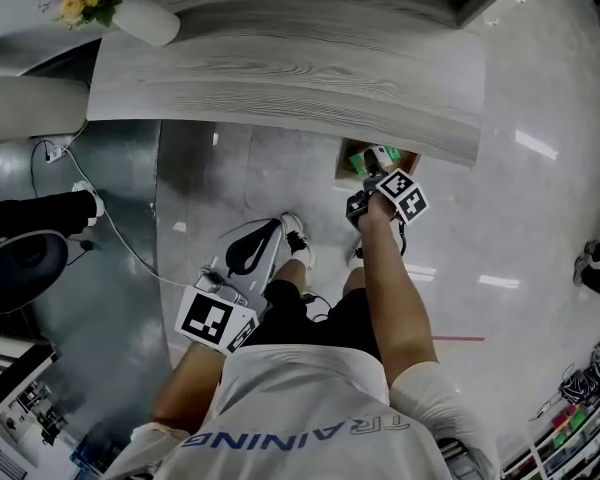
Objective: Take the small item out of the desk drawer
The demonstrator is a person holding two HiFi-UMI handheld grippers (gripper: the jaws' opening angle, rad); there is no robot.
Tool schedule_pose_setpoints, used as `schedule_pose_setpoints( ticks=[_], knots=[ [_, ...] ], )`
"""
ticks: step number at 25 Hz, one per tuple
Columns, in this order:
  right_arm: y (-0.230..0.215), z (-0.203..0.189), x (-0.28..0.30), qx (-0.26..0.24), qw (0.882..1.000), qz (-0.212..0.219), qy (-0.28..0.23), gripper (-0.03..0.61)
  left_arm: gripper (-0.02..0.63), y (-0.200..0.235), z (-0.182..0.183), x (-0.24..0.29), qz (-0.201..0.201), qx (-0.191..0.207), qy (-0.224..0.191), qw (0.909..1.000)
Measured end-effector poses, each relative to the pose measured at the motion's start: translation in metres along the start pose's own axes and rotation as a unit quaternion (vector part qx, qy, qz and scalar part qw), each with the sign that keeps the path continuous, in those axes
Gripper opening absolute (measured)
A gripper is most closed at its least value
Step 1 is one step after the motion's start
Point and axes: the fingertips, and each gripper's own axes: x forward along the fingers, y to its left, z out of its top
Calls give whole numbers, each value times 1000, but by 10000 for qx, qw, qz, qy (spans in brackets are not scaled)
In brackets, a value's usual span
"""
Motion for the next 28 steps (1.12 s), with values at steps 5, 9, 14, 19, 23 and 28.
schedule_pose_setpoints(
  ticks=[5,9,14,19,23,28],
  knots=[
    [-13,2,20,328,9991,-224,-156,408,2,20,-6,-6,78,-70,47,9999],
    [-12,5,30,387,9985,-311,-231,400,2,37,-11,-10,150,-150,205,9996],
    [-13,3,37,361,9980,-505,-147,363,2,50,-12,-13,243,-307,103,9992],
    [-17,5,37,408,9972,-605,-131,342,2,53,-14,-15,268,-353,99,9990],
    [-15,7,29,344,9983,-461,-132,337,2,48,-14,-16,292,-342,67,9990],
    [-3,12,2,54,9995,-177,-274,337,2,42,1,-16,241,-367,-62,9990]
  ],
)
